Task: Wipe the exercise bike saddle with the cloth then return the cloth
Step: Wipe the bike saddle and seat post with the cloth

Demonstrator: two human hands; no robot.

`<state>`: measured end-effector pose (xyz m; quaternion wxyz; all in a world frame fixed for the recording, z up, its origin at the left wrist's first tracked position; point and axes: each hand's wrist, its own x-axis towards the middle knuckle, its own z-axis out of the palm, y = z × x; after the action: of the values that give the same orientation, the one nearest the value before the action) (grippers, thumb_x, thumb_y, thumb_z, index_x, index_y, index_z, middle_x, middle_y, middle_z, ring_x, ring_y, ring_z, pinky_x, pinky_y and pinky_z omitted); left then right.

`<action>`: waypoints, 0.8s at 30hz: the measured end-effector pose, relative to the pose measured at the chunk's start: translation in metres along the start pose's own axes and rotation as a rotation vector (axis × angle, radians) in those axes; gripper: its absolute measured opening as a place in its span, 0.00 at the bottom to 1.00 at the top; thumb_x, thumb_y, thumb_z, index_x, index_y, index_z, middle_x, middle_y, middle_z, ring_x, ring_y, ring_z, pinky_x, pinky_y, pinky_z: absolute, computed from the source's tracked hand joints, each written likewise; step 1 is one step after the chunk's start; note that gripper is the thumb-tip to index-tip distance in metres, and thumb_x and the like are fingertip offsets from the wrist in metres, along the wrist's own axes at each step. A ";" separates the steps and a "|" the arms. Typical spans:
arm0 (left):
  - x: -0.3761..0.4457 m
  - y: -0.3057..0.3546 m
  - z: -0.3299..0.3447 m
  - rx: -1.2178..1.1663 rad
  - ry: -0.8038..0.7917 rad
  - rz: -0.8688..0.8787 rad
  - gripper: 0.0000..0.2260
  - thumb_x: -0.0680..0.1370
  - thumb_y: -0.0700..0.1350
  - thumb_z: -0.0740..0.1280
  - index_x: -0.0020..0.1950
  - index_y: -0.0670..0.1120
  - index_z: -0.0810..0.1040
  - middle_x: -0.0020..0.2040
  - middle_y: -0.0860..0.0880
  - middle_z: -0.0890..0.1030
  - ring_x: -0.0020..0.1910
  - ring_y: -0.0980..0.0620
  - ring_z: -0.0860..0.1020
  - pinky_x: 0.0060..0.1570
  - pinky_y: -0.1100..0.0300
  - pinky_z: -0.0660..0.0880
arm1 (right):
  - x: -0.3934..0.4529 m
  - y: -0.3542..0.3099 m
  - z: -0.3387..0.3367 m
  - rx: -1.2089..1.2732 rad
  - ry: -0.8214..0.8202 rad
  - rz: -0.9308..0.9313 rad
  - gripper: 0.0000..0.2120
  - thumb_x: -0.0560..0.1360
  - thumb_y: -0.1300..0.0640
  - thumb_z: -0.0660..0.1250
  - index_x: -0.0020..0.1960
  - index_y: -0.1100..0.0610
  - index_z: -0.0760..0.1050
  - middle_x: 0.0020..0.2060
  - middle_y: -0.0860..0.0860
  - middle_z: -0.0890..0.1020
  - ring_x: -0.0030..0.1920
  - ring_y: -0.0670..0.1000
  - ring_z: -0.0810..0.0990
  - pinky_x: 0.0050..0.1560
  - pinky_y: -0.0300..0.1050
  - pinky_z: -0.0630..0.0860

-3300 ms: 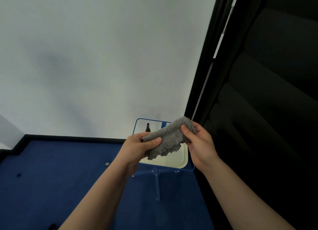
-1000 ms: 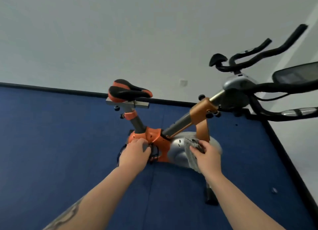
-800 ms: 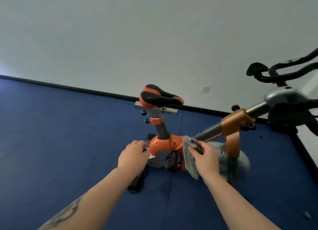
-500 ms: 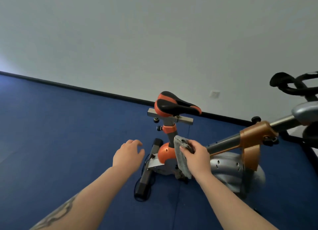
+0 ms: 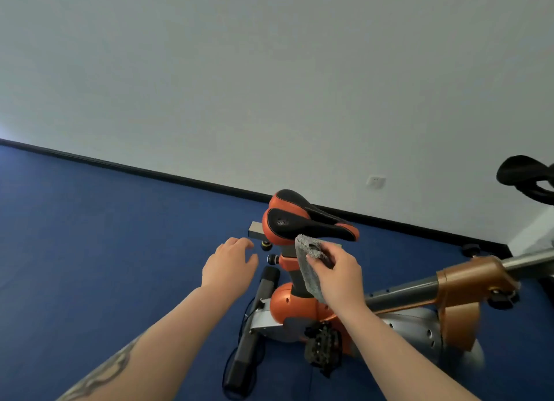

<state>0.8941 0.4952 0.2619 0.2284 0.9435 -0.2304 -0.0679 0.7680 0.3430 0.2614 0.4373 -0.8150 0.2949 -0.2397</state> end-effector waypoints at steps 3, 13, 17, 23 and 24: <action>0.019 0.004 -0.002 -0.006 -0.014 0.014 0.15 0.78 0.51 0.58 0.64 0.52 0.72 0.65 0.52 0.73 0.56 0.50 0.76 0.45 0.55 0.75 | 0.017 -0.002 0.007 -0.007 0.005 0.016 0.08 0.75 0.55 0.69 0.54 0.51 0.80 0.39 0.37 0.78 0.45 0.42 0.77 0.43 0.32 0.69; 0.114 -0.013 -0.004 -0.053 -0.123 0.136 0.14 0.77 0.51 0.59 0.62 0.52 0.73 0.63 0.53 0.74 0.57 0.50 0.74 0.49 0.51 0.76 | 0.066 -0.026 0.053 0.054 0.107 0.099 0.08 0.76 0.56 0.68 0.55 0.53 0.78 0.44 0.43 0.81 0.41 0.34 0.79 0.33 0.23 0.70; 0.153 -0.024 -0.010 -0.074 -0.168 0.233 0.14 0.78 0.52 0.59 0.63 0.53 0.72 0.65 0.54 0.73 0.59 0.51 0.74 0.51 0.52 0.76 | 0.077 -0.031 0.073 0.021 0.234 0.177 0.08 0.75 0.54 0.69 0.54 0.50 0.79 0.43 0.41 0.81 0.48 0.40 0.81 0.40 0.27 0.71; 0.181 -0.038 -0.006 -0.138 -0.258 0.336 0.14 0.78 0.51 0.60 0.63 0.53 0.73 0.65 0.54 0.74 0.61 0.53 0.73 0.53 0.54 0.75 | 0.095 -0.043 0.078 -0.172 0.540 0.187 0.10 0.73 0.55 0.71 0.54 0.52 0.79 0.41 0.40 0.78 0.42 0.39 0.77 0.43 0.30 0.70; 0.182 -0.039 -0.004 -0.156 -0.283 0.338 0.14 0.77 0.51 0.60 0.63 0.53 0.73 0.64 0.54 0.74 0.60 0.53 0.74 0.53 0.53 0.75 | 0.100 -0.043 0.080 -0.227 0.547 0.168 0.11 0.72 0.56 0.72 0.53 0.53 0.79 0.43 0.43 0.80 0.43 0.42 0.78 0.45 0.33 0.71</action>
<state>1.0714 0.4430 0.2437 0.2741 0.8522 -0.4087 -0.1779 0.9029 0.3394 0.2713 0.2662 -0.7368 0.4927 -0.3788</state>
